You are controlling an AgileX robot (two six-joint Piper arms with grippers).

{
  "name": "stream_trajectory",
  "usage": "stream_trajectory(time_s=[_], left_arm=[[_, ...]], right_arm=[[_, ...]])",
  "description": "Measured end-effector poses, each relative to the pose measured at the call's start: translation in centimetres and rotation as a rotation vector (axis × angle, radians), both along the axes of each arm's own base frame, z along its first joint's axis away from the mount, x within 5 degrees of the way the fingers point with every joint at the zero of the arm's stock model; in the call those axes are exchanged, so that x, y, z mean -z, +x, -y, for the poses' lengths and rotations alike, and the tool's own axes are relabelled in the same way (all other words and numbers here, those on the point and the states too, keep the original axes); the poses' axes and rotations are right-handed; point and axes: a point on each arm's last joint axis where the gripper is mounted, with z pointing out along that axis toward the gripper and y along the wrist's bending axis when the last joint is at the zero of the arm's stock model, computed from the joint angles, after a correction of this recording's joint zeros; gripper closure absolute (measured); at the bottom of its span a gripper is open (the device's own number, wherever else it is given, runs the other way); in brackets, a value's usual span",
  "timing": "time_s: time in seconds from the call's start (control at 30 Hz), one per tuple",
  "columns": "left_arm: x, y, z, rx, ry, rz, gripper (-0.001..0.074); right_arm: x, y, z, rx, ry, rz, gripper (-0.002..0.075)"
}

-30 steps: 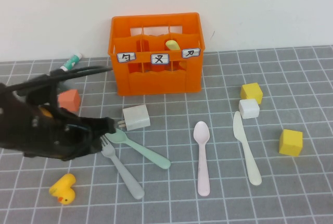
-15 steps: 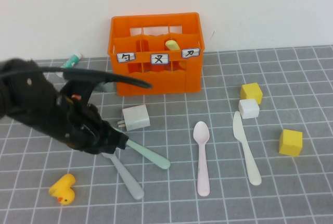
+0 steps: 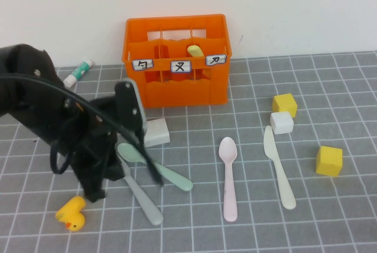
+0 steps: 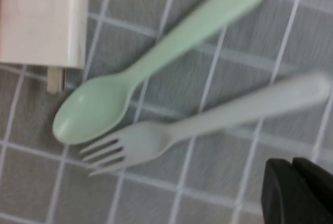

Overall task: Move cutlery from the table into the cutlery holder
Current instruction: Pick up the fork

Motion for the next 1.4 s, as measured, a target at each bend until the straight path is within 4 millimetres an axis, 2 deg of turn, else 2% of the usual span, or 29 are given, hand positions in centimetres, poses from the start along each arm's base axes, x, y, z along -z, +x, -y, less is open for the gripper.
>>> stream_trajectory(time_s=[0.13,0.3,0.5,0.6,0.7,0.77,0.87,0.97,1.07,1.4], left_arm=[[1.4,0.6,-0.7,0.166,0.141,0.033,0.0735],[1.8,1.1,-0.3,0.342,0.133,0.106,0.0735],[2.8,2.0,0.2,0.348,0.105,0.181,0.0710],[3.6,2.6,0.4,0.341,0.098,0.196,0.0610],[4.8,3.0,0.6,0.361,0.102,0.174,0.0410],[5.2,3.1,0.6,0.397,0.114,0.171,0.0312],[5.8,3.1,0.5,0.493,0.143,0.171,0.0251],[6.2,3.0,0.5,0.593,0.161,0.172,0.0256],[6.9,3.2,0.4,0.637,0.183,0.163,0.0293],[7.4,3.4,0.4,0.650,0.195,0.170,0.0458]], right_arm=[[0.0,0.0,0.0,-0.003,-0.005,0.001,0.0729],[0.0,0.0,0.0,-0.004,-0.007,0.001,0.0729],[0.0,0.0,0.0,-0.013,-0.020,0.004,0.0729],[0.0,0.0,0.0,-0.014,-0.022,0.006,0.0729],[0.0,0.0,0.0,-0.020,-0.032,0.008,0.0729],[0.0,0.0,0.0,-0.022,-0.036,0.009,0.0729],[0.0,0.0,0.0,-0.024,-0.037,0.009,0.0729],[0.0,0.0,0.0,-0.024,-0.037,0.009,0.0729],[0.0,0.0,0.0,-0.023,-0.033,0.009,0.0729],[0.0,0.0,-0.1,-0.023,-0.020,0.009,0.0729]])
